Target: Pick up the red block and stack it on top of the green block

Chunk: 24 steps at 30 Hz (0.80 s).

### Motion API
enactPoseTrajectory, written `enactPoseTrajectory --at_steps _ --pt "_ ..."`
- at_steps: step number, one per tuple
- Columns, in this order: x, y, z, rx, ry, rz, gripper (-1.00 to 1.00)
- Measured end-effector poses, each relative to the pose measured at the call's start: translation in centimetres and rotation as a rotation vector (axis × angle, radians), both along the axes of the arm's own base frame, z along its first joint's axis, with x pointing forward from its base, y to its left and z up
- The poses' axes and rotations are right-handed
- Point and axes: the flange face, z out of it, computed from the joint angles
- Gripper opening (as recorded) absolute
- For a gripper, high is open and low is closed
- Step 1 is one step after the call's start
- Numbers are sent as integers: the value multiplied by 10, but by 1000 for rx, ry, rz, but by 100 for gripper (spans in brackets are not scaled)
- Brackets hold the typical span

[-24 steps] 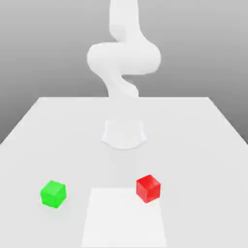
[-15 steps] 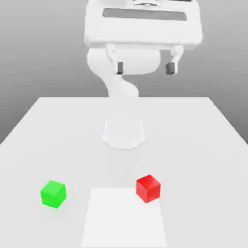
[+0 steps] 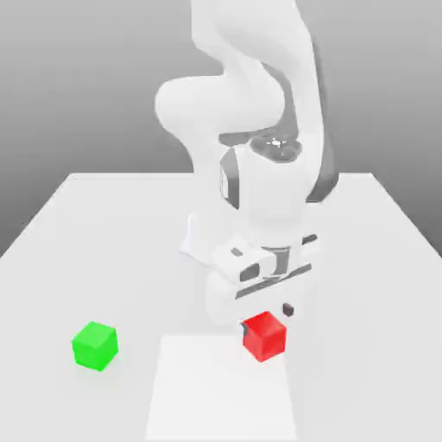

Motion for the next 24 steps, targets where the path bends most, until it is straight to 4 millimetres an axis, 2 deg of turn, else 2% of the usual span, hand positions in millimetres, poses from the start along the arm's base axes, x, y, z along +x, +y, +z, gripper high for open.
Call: enactPoseTrajectory --at_steps 1,8,16,19,24 --pt "-1 0 -5 0 0 0 -100" --pt "-1 0 -4 0 1 0 -100" --pt "1 -4 56 0 1 -23 -100" --pt "12 -32 66 2 -1 -196 -100" --pt "28 -97 77 6 -5 -553 -100"
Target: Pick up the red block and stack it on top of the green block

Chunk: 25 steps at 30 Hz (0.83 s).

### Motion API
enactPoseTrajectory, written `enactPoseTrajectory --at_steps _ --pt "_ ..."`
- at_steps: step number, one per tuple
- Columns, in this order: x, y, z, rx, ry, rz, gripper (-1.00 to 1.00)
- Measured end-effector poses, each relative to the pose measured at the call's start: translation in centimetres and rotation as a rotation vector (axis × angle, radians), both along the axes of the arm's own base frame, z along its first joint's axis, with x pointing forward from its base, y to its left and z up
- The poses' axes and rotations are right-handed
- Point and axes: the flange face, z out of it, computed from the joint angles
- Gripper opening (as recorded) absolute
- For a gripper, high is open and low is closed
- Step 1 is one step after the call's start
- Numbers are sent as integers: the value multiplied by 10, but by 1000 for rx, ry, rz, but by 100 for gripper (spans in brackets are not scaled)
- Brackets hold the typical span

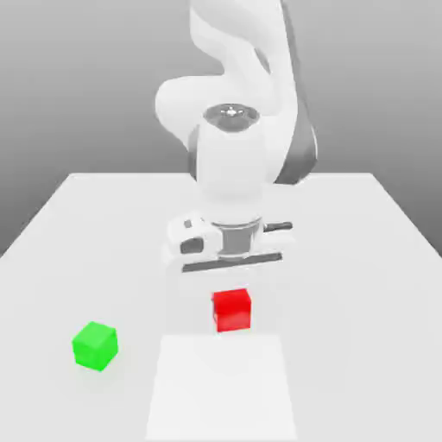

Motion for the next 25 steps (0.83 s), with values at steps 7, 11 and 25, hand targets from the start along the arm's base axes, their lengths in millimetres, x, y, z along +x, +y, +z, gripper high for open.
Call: enactPoseTrajectory --at_steps 7,11,25 --pt "-2 -100 13 1 2 -513 -100" --pt "-16 -159 19 0 6 -808 -100" --pt "-22 -177 -42 0 6 -899 100"
